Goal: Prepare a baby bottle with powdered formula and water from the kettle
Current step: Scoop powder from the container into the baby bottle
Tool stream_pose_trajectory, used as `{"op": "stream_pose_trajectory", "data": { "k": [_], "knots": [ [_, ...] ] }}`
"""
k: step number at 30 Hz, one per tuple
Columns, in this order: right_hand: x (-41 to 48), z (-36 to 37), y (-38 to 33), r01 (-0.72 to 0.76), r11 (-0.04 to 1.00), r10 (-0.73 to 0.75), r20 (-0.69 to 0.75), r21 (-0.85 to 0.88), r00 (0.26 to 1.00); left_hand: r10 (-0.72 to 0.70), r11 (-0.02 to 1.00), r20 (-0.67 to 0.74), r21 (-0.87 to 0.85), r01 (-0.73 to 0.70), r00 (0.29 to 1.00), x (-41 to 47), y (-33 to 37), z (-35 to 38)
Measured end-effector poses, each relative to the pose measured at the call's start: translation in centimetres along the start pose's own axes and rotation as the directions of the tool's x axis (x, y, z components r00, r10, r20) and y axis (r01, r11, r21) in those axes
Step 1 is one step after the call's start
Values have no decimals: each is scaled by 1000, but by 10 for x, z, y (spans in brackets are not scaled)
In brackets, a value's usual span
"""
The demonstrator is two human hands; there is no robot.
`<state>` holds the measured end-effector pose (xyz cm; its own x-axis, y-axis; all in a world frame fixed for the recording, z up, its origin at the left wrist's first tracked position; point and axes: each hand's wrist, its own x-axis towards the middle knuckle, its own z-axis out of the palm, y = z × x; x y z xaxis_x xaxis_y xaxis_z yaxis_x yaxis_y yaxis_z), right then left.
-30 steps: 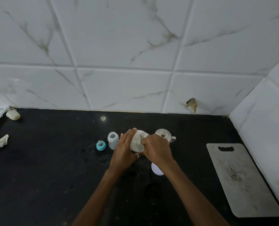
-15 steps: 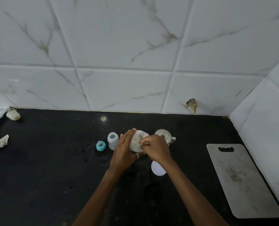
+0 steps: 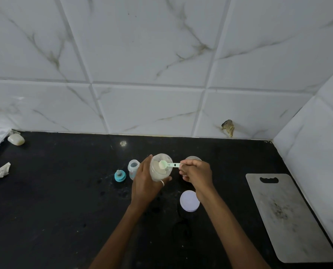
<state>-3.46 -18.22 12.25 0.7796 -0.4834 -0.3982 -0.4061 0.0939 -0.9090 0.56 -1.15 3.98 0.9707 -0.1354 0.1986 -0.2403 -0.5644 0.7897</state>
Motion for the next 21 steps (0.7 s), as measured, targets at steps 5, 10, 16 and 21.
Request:
{"op": "stream_pose_trajectory", "data": {
  "k": [5,10,16,21],
  "knots": [
    [3,-2,-3,-85,987,91,-35,138,995,-38,999,-7,-3,38,999,1,-2,5],
    [6,-5,-7,-77,979,87,-43,188,995,-113,993,20,-43,114,993,6,-4,13],
    [15,-10,-7,-86,975,103,-72,207,992,-208,973,38,-95,210,977,21,-15,34],
    [17,-16,-5,-85,969,108,-89,230,990,-262,960,69,-80,267,963,25,-32,52]
  ]
}}
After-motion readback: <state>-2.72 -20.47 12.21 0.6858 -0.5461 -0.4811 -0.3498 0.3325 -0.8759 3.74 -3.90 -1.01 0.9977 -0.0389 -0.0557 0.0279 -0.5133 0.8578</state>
